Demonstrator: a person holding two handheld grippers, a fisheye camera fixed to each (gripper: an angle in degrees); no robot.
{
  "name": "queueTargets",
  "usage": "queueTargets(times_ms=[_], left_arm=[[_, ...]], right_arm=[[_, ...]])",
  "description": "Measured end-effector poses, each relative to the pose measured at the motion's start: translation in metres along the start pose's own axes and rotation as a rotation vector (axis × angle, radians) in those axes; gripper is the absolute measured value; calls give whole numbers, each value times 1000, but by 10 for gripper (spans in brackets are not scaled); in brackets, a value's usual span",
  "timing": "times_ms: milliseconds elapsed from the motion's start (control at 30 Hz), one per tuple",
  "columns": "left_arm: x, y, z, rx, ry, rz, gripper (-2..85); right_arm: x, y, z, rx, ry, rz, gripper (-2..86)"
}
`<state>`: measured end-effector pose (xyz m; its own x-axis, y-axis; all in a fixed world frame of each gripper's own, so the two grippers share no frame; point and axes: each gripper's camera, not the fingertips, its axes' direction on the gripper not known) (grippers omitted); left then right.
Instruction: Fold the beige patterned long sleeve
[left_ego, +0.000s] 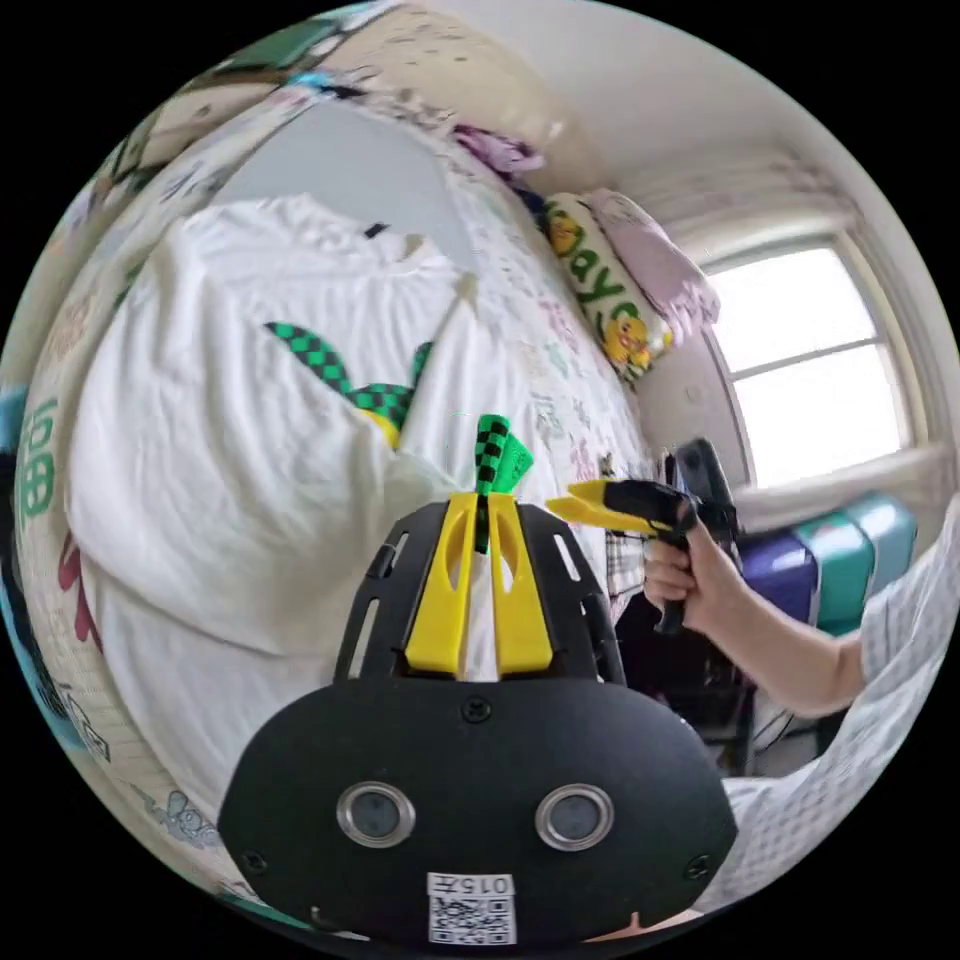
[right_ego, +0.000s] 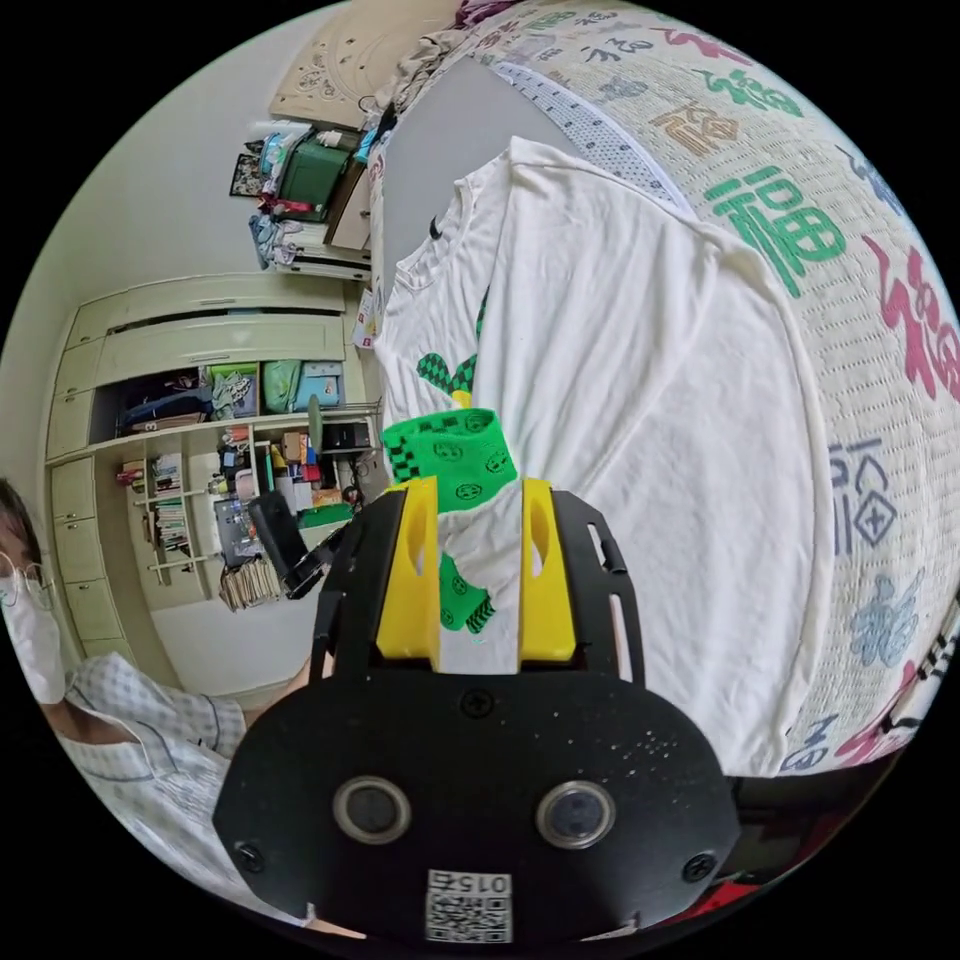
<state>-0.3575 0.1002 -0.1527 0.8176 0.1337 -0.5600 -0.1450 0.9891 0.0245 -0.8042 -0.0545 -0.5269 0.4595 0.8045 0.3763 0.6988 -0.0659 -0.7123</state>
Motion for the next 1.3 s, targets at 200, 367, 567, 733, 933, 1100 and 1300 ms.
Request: queueTargets(times_ms=[200,367,567,733,933,1100,1300], left_arm=[[14,45,44,-206,-9,-34,61],[-2,55,31,-174,21,-109,64],[0,54,16,-230,99,-17,69],[-13,56,-42,-99,142,-64,72],[-108,95,-125,218,78,-476,73],[-187,119,-155,478,158,-756,86],[-219,121,-157,526,157,-863,71]], right_arm=[[63,42,12,8,-98,216,137],[91,40,60,-103,-89,268,135],[72,27,60,-69,-71,233,38],[39,29,13,8,78,119,13],[29,26,-30,92,116,144,7],[-5,21,-43,121,168,96,5],[-20,19,-50,104,254,148,4]])
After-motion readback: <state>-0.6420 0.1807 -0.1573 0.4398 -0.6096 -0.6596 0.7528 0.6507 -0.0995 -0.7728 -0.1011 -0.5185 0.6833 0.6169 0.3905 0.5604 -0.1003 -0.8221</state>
